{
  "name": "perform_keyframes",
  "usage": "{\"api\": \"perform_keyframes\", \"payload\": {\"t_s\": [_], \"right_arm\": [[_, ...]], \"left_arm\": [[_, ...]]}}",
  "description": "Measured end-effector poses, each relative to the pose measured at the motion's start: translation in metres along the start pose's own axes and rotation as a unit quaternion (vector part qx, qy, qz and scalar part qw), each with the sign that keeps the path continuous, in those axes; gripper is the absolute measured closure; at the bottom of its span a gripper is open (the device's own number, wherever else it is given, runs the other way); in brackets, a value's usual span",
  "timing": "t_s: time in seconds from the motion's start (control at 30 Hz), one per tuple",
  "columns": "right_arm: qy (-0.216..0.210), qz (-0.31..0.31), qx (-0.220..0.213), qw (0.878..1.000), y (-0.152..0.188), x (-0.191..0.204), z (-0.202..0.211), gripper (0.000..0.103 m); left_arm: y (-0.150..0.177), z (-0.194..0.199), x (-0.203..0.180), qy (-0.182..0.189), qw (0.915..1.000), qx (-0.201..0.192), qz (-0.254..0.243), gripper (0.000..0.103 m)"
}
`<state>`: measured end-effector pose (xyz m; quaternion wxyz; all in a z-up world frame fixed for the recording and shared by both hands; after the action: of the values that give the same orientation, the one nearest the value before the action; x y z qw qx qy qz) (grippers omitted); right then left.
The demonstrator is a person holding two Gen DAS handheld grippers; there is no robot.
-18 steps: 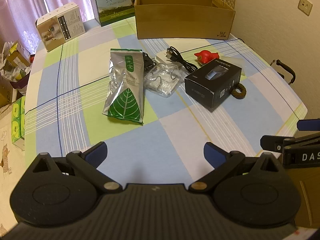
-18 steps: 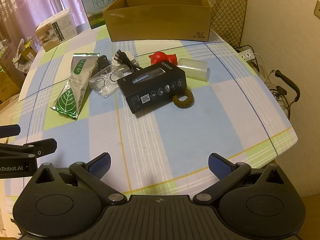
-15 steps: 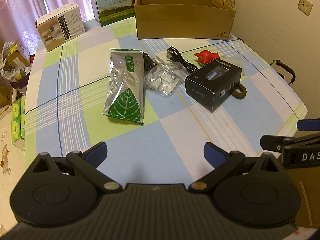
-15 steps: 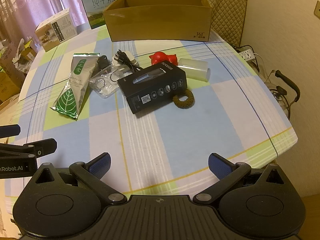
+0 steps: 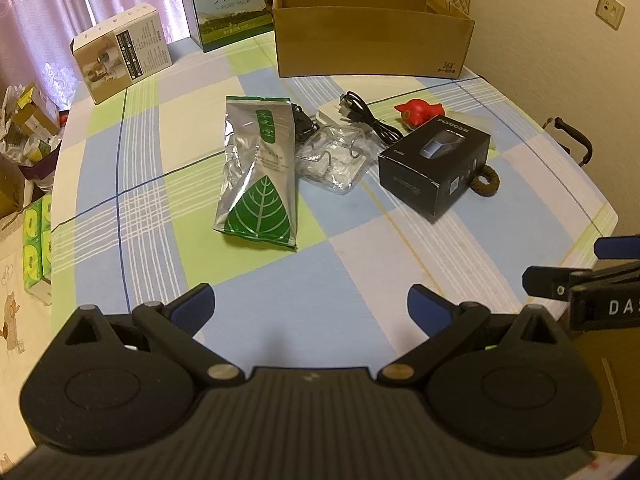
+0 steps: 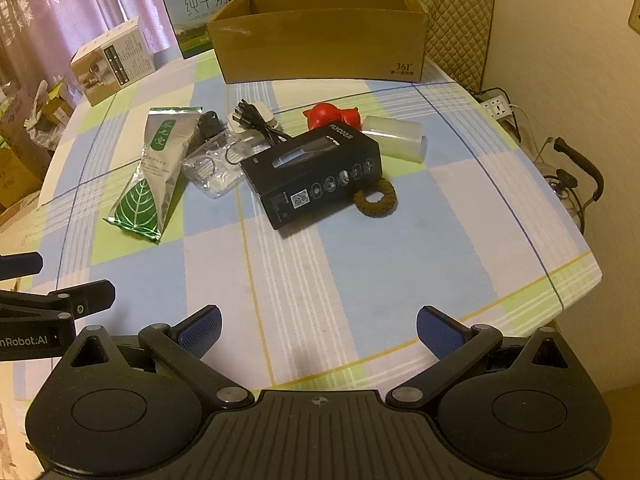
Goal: Organize objects
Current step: 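Move the right tool toward the black FLYCO shaver box, then grasp the black FLYCO shaver box with the right tool and lift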
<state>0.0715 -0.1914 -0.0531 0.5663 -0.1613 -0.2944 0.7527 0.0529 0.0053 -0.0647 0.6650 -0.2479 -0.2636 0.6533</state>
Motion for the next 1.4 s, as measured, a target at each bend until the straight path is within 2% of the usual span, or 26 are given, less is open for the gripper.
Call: {"api": "perform_keyframes", "payload": {"t_s": [0.2, 0.4, 0.57, 0.77, 0.8, 0.83, 0.87, 0.97, 1.17, 1.3, 1.4], "right_arm": [[-0.009, -0.039, -0.018, 0.999, -0.002, 0.000, -0.001, 0.002], [-0.046, -0.111, -0.039, 0.992, -0.009, -0.007, -0.010, 0.002], [-0.103, -0.205, -0.064, 0.971, -0.018, -0.016, -0.023, 0.002], [-0.130, -0.303, -0.082, 0.941, -0.027, -0.038, -0.048, 0.002], [-0.137, -0.316, -0.085, 0.935, -0.029, -0.041, -0.053, 0.005], [-0.141, -0.325, -0.087, 0.931, -0.030, -0.045, -0.058, 0.016], [-0.145, -0.334, -0.084, 0.928, -0.030, -0.048, -0.065, 0.021], [-0.148, -0.373, -0.069, 0.913, -0.030, -0.058, -0.086, 0.022], [-0.140, -0.400, -0.054, 0.904, -0.027, -0.070, -0.117, 0.022], [-0.154, -0.422, -0.062, 0.891, -0.028, -0.075, -0.130, 0.022], [-0.159, -0.428, -0.061, 0.888, -0.030, -0.074, -0.140, 0.024]], "left_arm": [[0.003, -0.007, 0.019, -0.004, 1.0000, 0.000, 0.001, 0.001], [-0.001, -0.013, 0.037, -0.008, 0.9999, -0.009, 0.002, 0.001], [-0.006, -0.021, 0.049, -0.009, 0.9998, -0.014, 0.011, 0.001], [-0.011, -0.034, 0.068, -0.025, 0.9992, -0.013, 0.028, 0.001], [-0.012, -0.036, 0.071, -0.029, 0.9990, -0.013, 0.033, 0.001], [-0.012, -0.038, 0.074, -0.031, 0.9988, -0.011, 0.037, 0.001], [-0.013, -0.041, 0.077, -0.035, 0.9985, -0.009, 0.041, 0.001], [-0.014, -0.046, 0.084, -0.045, 0.9977, -0.005, 0.050, 0.001], [-0.014, -0.056, 0.088, -0.056, 0.9967, 0.005, 0.059, 0.002], [-0.015, -0.064, 0.087, -0.057, 0.9963, 0.011, 0.063, 0.004], [-0.017, -0.068, 0.087, -0.057, 0.9963, 0.013, 0.062, 0.005]]}}
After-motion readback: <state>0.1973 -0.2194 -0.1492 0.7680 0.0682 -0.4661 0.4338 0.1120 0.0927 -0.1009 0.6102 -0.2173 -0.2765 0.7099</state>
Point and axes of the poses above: each gripper's, at about its wrist camera, not at the fingertips, and z roughly against the way its jaws point, x to its left, y to its underside, the point moved 7 cm from there along -z, roughly the way its jaws point, and after that the axes turned 10 degrees about -x, right-handed, at the moved point
